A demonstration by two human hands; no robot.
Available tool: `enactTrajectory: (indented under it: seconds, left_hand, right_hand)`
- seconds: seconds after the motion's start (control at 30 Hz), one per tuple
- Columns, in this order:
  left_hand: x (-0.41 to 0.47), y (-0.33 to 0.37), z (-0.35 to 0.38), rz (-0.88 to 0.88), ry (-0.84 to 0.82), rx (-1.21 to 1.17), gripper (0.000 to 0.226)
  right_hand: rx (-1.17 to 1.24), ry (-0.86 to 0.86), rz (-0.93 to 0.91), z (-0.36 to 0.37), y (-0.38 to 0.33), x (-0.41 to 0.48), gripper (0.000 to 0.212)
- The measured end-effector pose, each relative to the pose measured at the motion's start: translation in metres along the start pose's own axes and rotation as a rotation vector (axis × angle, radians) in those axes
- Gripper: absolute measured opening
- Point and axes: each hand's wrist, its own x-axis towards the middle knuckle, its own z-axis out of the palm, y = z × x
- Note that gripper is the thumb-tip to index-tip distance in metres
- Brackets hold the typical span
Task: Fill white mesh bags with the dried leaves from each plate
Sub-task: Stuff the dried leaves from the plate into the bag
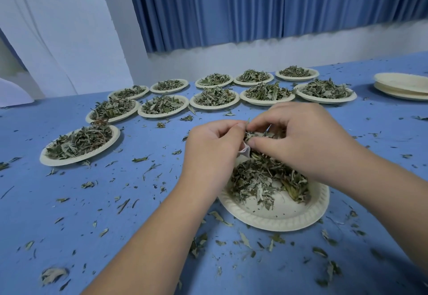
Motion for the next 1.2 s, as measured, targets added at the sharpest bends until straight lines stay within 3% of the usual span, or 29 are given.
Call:
enactTrajectory:
  seconds: [0.17, 0.33, 0.5, 0.7, 0.9, 1.2]
  left_hand:
    - [-0.001, 0.002, 0.001, -0.008, -0.028, -0.024, 0.023]
    - [0.0, 0.0, -0.001, -0.024, -0.024, -0.049, 0.018]
    - [0.0, 0.001, -0.002, -0.047, -0.026, -0.077, 0.018]
    - [-0.004, 0.007, 0.002, -0.052, -0.074, -0.121, 0.022]
    - [-0.004, 0.008, 0.002, -0.082, -0.074, -0.187, 0.019]
    - [-0.009, 0.014, 0.002, -0.063, -0.077, -0.199, 0.017]
  right_hand:
    - [-0.025, 0.061, -0.024, 0.004, -0.003, -0.001, 0.013]
    - [-0.014, 0.01, -0.071, 0.001, -0.001, -0.002, 0.001]
    - [0.061, 0.014, -0.053, -0.001, 0.003, -0.004, 0.02]
    - [0.055, 0.148, -0.034, 0.004, 0.002, -0.004, 0.014]
    - [0.059, 0.143, -0.05, 0.008, 0.0, -0.002, 0.008]
    - [0.076, 0.198, -0.081, 0.007, 0.002, -0.006, 0.019]
